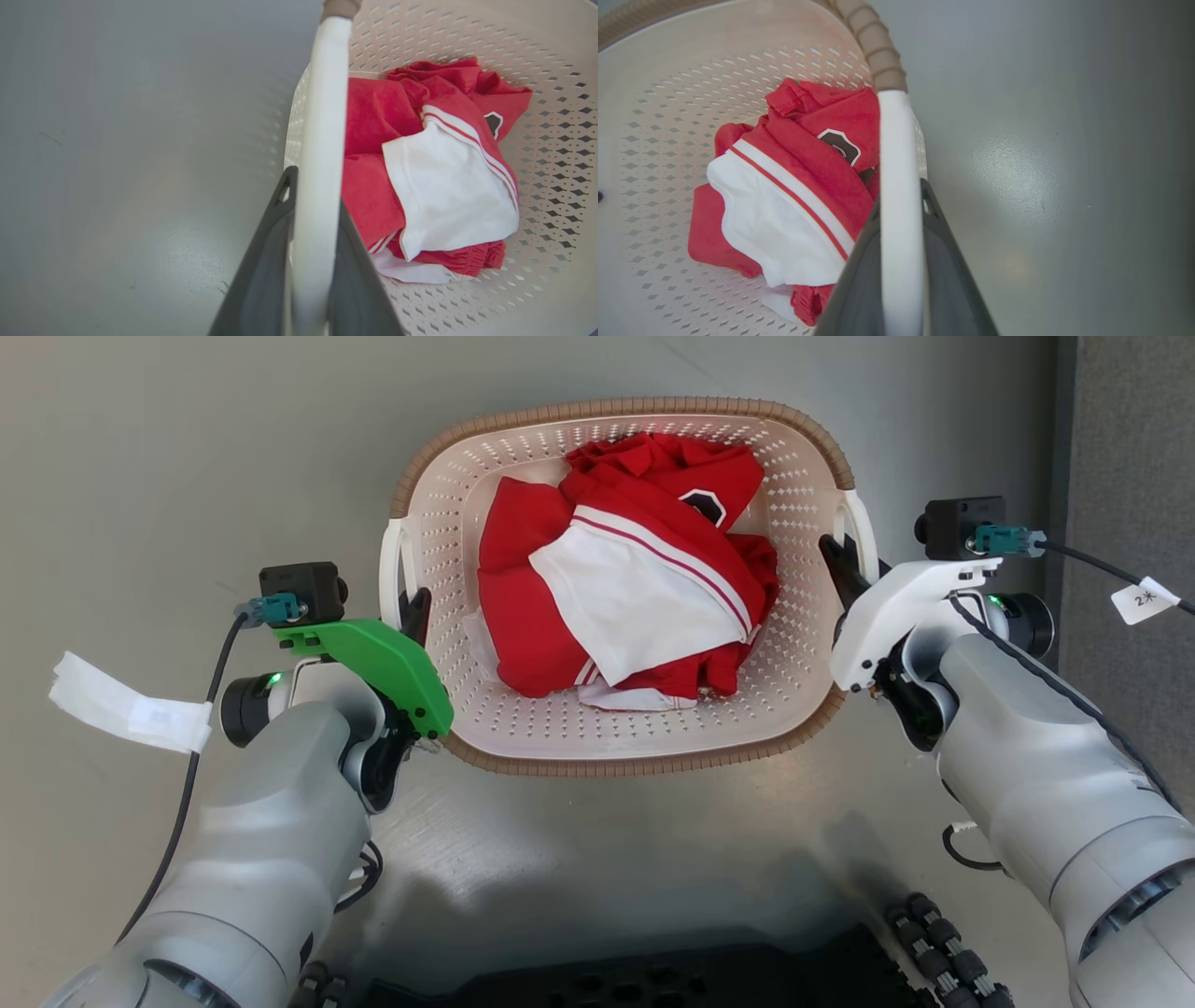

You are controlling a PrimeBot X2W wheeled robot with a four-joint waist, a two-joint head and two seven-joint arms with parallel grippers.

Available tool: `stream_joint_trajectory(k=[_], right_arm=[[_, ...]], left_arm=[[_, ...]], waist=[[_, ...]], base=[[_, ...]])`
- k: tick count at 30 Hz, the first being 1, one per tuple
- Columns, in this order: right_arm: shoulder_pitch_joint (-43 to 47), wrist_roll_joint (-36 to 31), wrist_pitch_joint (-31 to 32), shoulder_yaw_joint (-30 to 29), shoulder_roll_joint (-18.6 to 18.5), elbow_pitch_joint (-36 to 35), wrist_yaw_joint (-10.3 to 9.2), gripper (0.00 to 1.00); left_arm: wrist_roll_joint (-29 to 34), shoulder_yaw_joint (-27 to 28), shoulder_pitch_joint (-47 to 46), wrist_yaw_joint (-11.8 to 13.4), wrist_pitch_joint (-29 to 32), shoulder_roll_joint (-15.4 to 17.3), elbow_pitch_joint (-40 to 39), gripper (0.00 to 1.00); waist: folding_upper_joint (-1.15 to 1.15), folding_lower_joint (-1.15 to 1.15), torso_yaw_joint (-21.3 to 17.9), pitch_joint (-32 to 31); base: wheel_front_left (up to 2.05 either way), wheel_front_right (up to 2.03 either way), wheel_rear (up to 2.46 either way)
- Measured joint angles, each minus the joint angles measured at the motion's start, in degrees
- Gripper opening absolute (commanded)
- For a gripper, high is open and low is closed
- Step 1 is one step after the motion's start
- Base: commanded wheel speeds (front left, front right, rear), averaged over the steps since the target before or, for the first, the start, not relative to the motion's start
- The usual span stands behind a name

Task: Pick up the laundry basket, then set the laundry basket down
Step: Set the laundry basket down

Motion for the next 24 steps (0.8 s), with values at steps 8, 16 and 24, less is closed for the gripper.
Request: stream_joint_trajectory(k=[8, 16, 24], right_arm=[[-1.1, 0.4, -0.56, 0.02, 0.03, 0.32, 0.0, 0.0], [-1.43, 0.51, -1.08, 0.07, -0.16, 1.04, 0.01, 0.0], [-1.65, 1.04, -1.05, 0.21, 0.64, 2.5, 0.19, 1.0]], left_arm=[[-0.01, -0.64, -1.47, -0.44, -0.59, 0.05, 0.37, 0.0], [-0.42, -0.82, -1.72, -0.93, -1.51, 0.09, 0.29, 0.0], [-1.25, -1.12, -1.8, -0.96, -1.12, 0.44, 0.34, 0.26]], waist=[[0.0, 0.0, -0.23, 1.68], [0.0, 0.0, -0.11, 2.39], [0.0, -0.01, 0.01, 2.59]], base=[[0.0, 0.0, 0.0], [0.0, 0.0, 0.0], [0.0, 0.0, 0.0]])
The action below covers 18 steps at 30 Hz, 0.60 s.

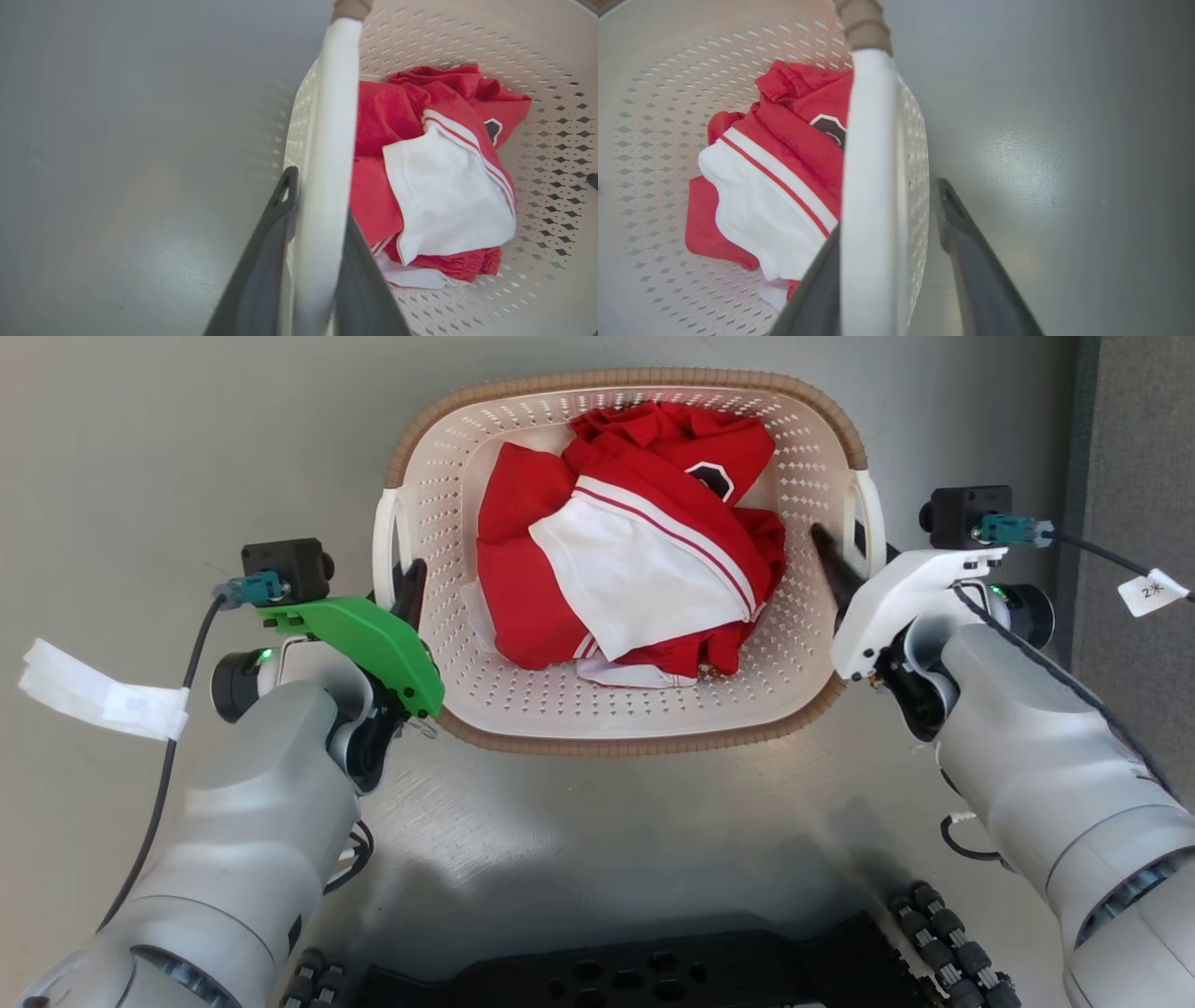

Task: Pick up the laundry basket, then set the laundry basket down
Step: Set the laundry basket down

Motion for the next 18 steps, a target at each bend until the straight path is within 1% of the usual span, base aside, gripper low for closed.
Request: stream_joint_trajectory(k=[1, 2, 6, 18], right_arm=[[0.0, 0.04, 0.03, 0.01, 0.14, 0.23, 0.0, 1.0], [0.0, 0.05, 0.04, -0.01, 0.16, 0.59, 0.0, 1.0], [0.0, 0.48, 0.64, -0.08, 0.02, 2.03, -0.01, 1.0], [0.01, 0.49, 0.65, 0.19, 0.46, 2.6, -0.01, 1.0]], left_arm=[[-0.36, 0.0, -0.05, 0.0, 0.41, 0.08, 0.05, 0.8], [-0.7, -0.01, -0.06, 0.0, 1.01, 0.03, 0.15, 1.0], [-1.27, -0.16, -0.02, 0.0, 1.71, -0.31, 0.2, 1.0], [-2.45, -1.22, -0.01, 0.0, 1.96, -0.3, 0.54, 1.0]], waist=[[0.0, 0.0, 0.01, -0.01], [0.0, 0.0, 0.01, -0.02], [0.0, 0.0, 0.03, -0.18], [0.0, 0.0, 0.04, -1.72]], base=[[0.0, 0.0, 0.0], [0.0, 0.0, 0.0], [0.0, 0.0, 0.0], [0.0, 0.0, 0.0]])
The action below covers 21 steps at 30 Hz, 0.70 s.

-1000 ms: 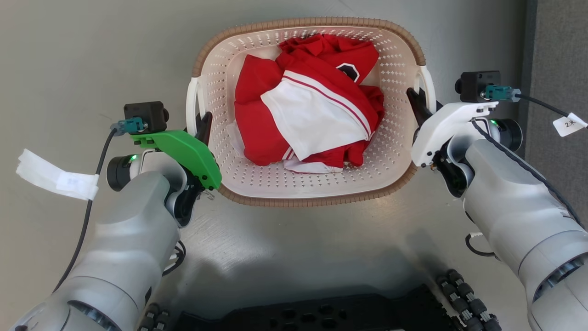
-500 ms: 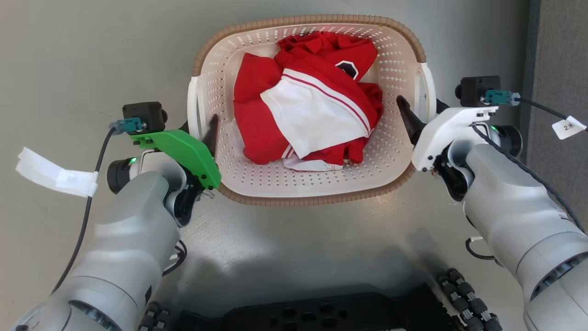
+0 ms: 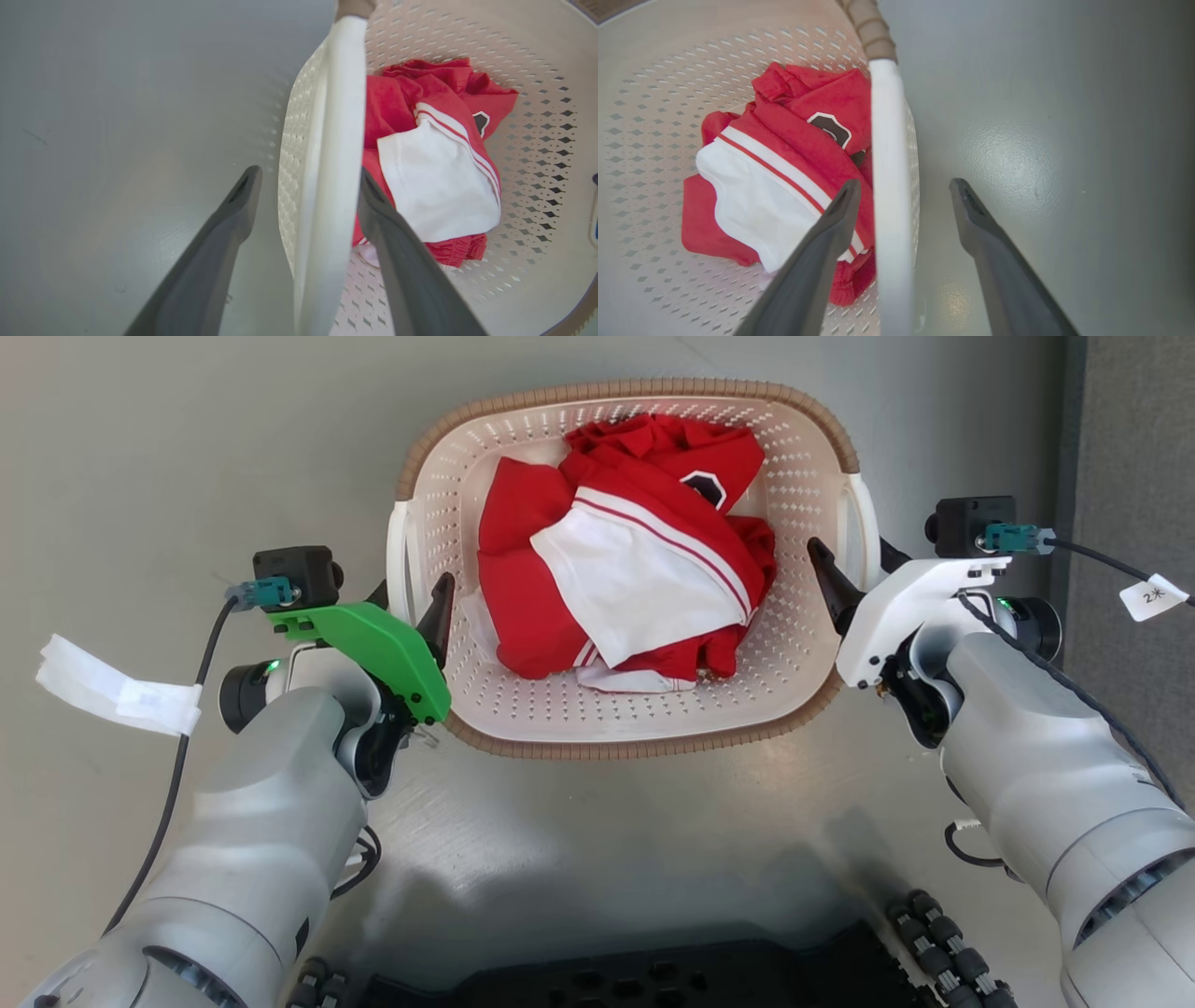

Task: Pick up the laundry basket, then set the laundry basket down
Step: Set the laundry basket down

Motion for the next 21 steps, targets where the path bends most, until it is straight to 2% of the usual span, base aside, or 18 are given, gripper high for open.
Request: stream_joint_trajectory(k=[9, 21], right_arm=[[0.7, 0.03, -0.02, 0.48, 0.27, 0.24, 0.0, 1.0], [4.97, 1.3, -0.09, 0.49, 0.4, 0.88, 0.0, 1.0]], left_arm=[[-0.38, -0.22, 0.76, -0.01, -0.2, 0.01, 1.29, 1.0], [-1.35, -0.48, 5.08, -0.04, -1.19, -0.01, 2.47, 1.0]], waist=[[0.0, 0.0, -0.14, -2.93], [0.0, 0.0, -0.53, -10.17]], base=[[0.0, 0.0, 0.0], [0.0, 0.0, 0.0]])
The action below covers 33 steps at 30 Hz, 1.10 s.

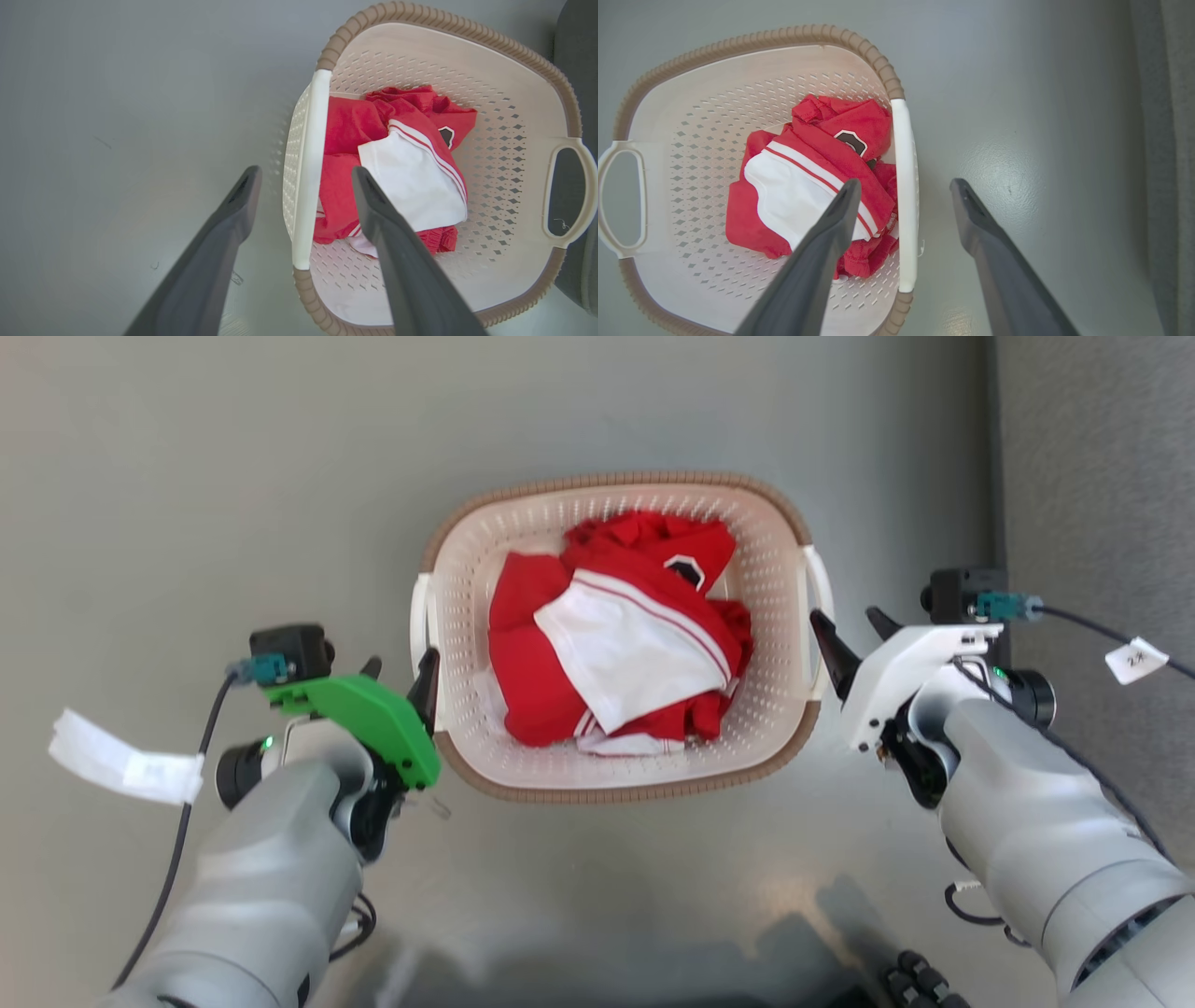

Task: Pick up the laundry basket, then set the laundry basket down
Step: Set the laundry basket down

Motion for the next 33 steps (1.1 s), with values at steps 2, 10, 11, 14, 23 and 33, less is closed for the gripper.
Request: stream_joint_trajectory(k=[2, 10, 11, 14, 23, 33], right_arm=[[0.74, 0.3, -0.01, -0.12, 0.01, 0.09, 0.0, 1.0], [1.73, 1.21, -0.59, -0.99, 0.07, -1.51, 0.0, 1.0], [1.74, 1.21, -0.73, -1.01, 0.1, -1.88, 0.0, 1.0], [1.92, 1.2, -0.86, -0.97, 0.1, -3.1, 0.0, 1.0], [4.83, 0.81, -1.11, -1.71, -0.69, -6.78, 0.0, 1.0], [9.6, -0.66, -1.24, -5.48, -2.1, -12.25, 0.0, 1.0]], left_arm=[[-0.54, 0.15, 0.95, 0.0, -0.18, 0.01, 0.27, 1.0], [-0.55, 0.44, 3.66, 0.0, -0.97, 0.01, 0.51, 1.0], [-0.55, 0.47, 4.01, 0.0, -1.23, 0.02, 0.34, 1.0], [-0.55, 0.63, 4.97, 0.0, -1.36, 0.2, -0.78, 1.0], [0.05, 2.69, 6.58, 0.0, -1.74, 2.56, -3.28, 1.0], [2.63, 9.77, 9.49, -0.01, -1.74, 4.9, -8.71, 1.0]], waist=[[0.0, 0.0, -0.06, -1.46], [0.0, 0.0, -0.39, -7.72], [0.0, 0.0, -0.45, -8.54], [0.0, 0.0, -0.68, -10.96], [0.0, 0.0, -1.27, -18.33], [0.0, 0.0, -1.4, -26.59]], base=[[0.0, 0.0, 0.0], [0.0, 0.0, 0.0], [0.0, 0.0, 0.0], [0.0, 0.0, 0.0], [0.0, 0.0, 0.0], [0.0, 0.0, 0.0]])
